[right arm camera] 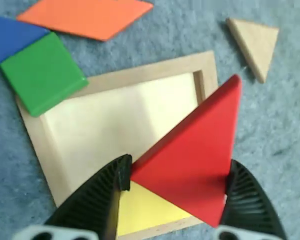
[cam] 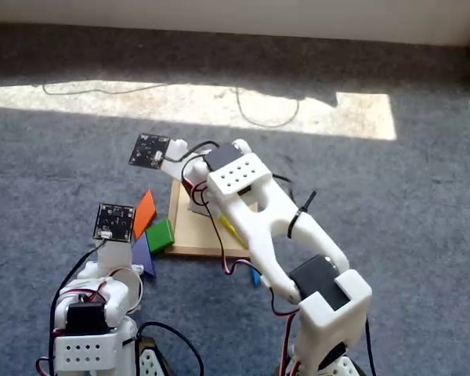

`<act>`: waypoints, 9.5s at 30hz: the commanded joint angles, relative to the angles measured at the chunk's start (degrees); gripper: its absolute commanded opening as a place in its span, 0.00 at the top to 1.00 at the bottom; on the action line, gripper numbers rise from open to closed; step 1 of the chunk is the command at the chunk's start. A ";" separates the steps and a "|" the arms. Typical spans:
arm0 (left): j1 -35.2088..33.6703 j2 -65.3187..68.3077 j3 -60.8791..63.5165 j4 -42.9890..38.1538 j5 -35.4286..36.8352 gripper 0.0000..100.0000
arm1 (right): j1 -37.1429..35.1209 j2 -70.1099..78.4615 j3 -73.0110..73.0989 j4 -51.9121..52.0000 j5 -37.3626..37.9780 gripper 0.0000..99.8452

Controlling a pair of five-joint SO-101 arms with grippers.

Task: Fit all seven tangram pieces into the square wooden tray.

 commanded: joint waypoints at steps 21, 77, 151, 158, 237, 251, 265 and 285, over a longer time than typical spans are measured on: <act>-0.40 -2.24 1.10 0.26 -0.09 0.99 | -0.57 1.98 -8.04 8.92 0.62 0.74; -0.40 -2.33 1.10 0.26 -0.35 0.99 | 17.10 -42.51 32.13 9.27 -28.48 0.99; -0.40 -2.33 1.10 0.26 -0.35 0.99 | 15.87 -44.18 55.16 -16.40 -56.09 0.79; -0.40 -2.33 1.10 0.26 -0.26 0.99 | 13.85 -34.77 47.16 -16.04 -65.93 0.78; -0.40 -2.33 1.10 0.26 -0.18 0.99 | 15.08 -41.10 49.19 -6.55 -82.37 1.00; -0.40 -2.33 1.10 0.26 -0.18 0.99 | 5.49 -45.58 46.99 -26.15 -82.29 1.00; -0.40 -2.33 1.10 0.26 -0.18 0.99 | 2.68 -33.80 43.30 -29.58 -46.42 1.00; -0.40 -2.33 1.10 0.26 -0.18 0.99 | -7.60 -33.27 42.77 -24.84 -20.48 1.00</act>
